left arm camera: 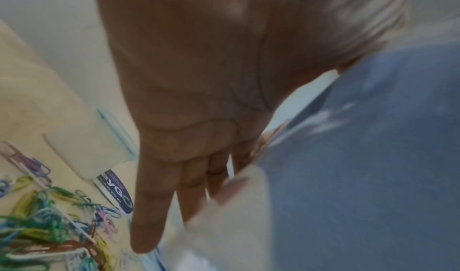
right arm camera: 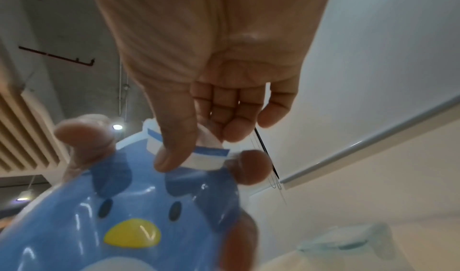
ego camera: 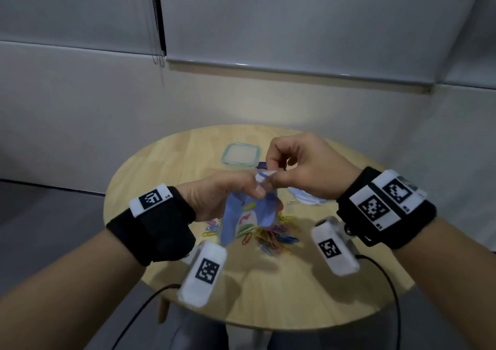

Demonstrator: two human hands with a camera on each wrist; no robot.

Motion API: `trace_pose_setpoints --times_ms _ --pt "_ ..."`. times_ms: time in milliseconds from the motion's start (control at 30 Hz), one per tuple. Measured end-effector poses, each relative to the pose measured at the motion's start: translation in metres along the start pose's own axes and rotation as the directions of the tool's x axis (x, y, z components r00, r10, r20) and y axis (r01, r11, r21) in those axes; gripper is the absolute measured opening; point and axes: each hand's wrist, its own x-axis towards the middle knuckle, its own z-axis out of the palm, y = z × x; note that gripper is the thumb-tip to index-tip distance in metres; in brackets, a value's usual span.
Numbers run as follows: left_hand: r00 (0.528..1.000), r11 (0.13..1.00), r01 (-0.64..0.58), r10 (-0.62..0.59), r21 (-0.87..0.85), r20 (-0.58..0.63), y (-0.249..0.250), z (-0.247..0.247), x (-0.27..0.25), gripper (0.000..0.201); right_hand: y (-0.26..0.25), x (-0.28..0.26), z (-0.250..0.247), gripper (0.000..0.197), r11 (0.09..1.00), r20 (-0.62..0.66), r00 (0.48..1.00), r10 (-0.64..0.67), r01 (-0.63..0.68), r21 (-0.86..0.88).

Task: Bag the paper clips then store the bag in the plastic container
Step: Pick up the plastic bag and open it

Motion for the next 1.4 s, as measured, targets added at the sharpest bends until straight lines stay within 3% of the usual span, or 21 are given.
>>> trace_pose_setpoints --times_ms 133,200,300,433,533,633,800,867,967,1067,1233,1400 --pt "0.997 0.958 -0.053 0.068 -0.282 0.044 -0.006 -0.002 -0.008 0.058 0.001 0.000 0.002 0.013 0.997 -0.003 0.999 0.043 -0.043 0.067" --pt "0.988 0.925 -0.091 0.129 -0.370 0.080 -0.008 0.001 -0.012 0.059 0.007 0.001 0.003 0.010 0.999 -0.051 0.998 0.030 -0.028 0.046" --pt "0.995 0.949 -0.091 0.075 -0.301 -0.064 -0.012 0.004 -0.011 0.061 0.012 0.004 0.013 0.007 1.000 -0.119 0.993 -0.019 0.021 0.013" --pt "0.970 0.976 -0.067 0.016 -0.209 -0.241 -0.011 0.002 -0.008 0.042 0.013 0.003 0.025 0.010 0.994 -0.197 0.980 -0.039 0.058 0.091" --pt "0.970 0.982 -0.036 -0.010 -0.184 -0.244 -0.014 -0.003 -0.010 0.049 0.014 -0.001 0.028 0.014 0.990 -0.242 0.970 -0.030 0.063 0.129" --pt "0.983 0.990 -0.051 0.026 -0.131 -0.181 -0.016 0.000 -0.013 0.044 0.015 -0.002 0.030 0.017 0.981 -0.251 0.968 -0.004 0.052 0.187" --pt "0.985 0.983 -0.067 0.038 -0.171 -0.168 -0.016 0.001 -0.010 0.043 0.003 -0.005 0.031 0.023 0.927 -0.118 0.989 0.091 -0.041 0.372" --pt "0.985 0.985 -0.054 0.026 -0.161 -0.169 -0.017 -0.001 -0.010 0.041 0.001 -0.004 0.030 0.024 0.946 -0.117 0.989 0.089 -0.047 0.321" --pt "0.987 0.987 -0.026 0.001 -0.156 -0.159 -0.022 0.001 -0.012 0.033 0.001 -0.001 0.033 0.025 0.995 -0.186 0.981 0.049 -0.031 0.094" --pt "0.991 0.989 0.003 -0.022 -0.148 -0.133 -0.024 0.002 -0.010 0.033 0.000 0.000 0.037 0.026 0.998 -0.215 0.975 0.055 -0.046 0.047" --pt "0.993 0.953 -0.020 -0.016 -0.303 -0.113 -0.019 0.001 -0.009 0.038 -0.001 0.001 0.037 0.020 0.990 -0.301 0.952 0.047 -0.084 -0.110" --pt "0.990 0.942 -0.040 -0.007 -0.334 -0.140 -0.020 0.002 -0.004 0.047 0.003 0.001 0.040 0.013 0.996 -0.228 0.971 0.069 -0.081 -0.047"
